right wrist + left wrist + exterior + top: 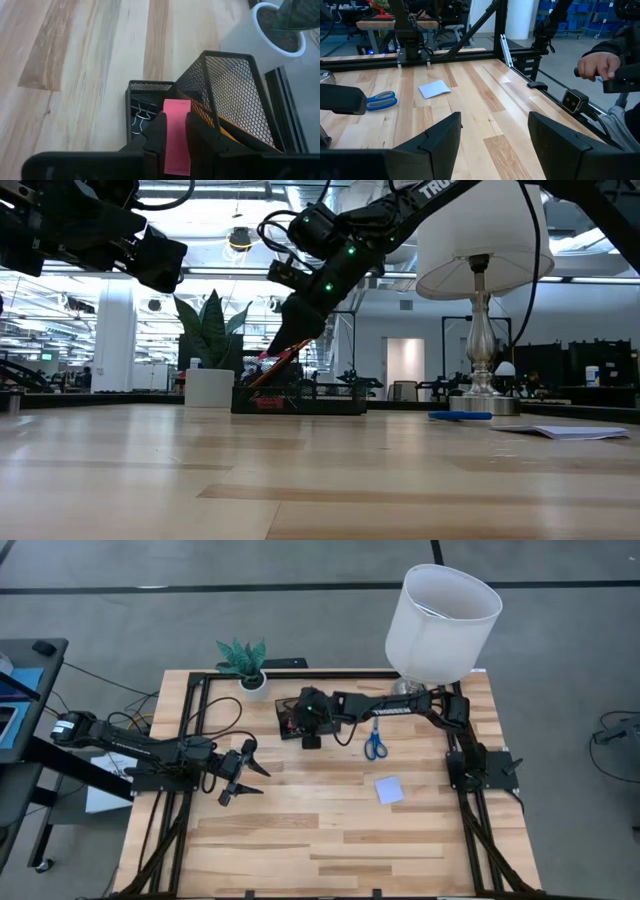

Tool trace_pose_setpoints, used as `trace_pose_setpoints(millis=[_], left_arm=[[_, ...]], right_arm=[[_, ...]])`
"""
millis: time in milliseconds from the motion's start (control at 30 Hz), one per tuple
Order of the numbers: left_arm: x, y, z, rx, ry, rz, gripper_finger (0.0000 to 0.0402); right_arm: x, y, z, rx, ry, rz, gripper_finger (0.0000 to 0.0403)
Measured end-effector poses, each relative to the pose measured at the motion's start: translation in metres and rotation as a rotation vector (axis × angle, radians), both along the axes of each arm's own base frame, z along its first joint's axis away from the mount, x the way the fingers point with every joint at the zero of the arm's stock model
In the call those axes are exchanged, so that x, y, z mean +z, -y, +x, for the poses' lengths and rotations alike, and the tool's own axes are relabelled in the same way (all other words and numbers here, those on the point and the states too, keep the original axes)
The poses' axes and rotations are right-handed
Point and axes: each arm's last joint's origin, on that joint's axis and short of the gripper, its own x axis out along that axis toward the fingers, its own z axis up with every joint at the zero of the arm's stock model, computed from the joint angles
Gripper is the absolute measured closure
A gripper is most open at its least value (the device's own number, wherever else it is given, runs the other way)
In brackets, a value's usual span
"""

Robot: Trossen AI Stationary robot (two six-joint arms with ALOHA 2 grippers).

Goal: Pick and place office supplies into organizer
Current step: Put the pink eraser into the black desk organizer, then put the blue scissors into the black desk organizer

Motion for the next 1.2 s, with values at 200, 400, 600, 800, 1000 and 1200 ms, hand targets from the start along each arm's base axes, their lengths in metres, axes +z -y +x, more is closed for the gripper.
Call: trace_pose_setpoints(millis=[200,400,600,800,1000,1200], left_arm=[[0.0,0.0,0.0,0.0,-0.001,0.0,0.0178],[0.0,0.0,0.0,0.0,0.0,0.0,0.0178],[0.0,0.0,0.0,0.0,-0.001,0.0,0.0178],[-0.001,0.0,0.0,0.0,-0.007,0.001,0.0178],[-0.001,0.0,0.0,0.0,-0.007,0.001,0.0178],[-0.001,0.0,0.0,-0.002,0.0,0.018,0.0178]], right_arm=[[0.0,0.002,0.0,-0.005,0.0,0.0,0.0305],[0.0,0.005,-0.001,-0.012,0.0,0.0,0.0264],[0.0,0.005,-0.001,-0.019,-0.001,-0.007,0.0256],[0.001,-0.009,0.0,-0.091,-0.054,-0.09,0.0269],[0.019,-0.045,-0.012,-0.136,-0.33,-0.069,0.0272],[0.021,-0.093,-0.04,-0.337,-0.594,0.064,0.0263]])
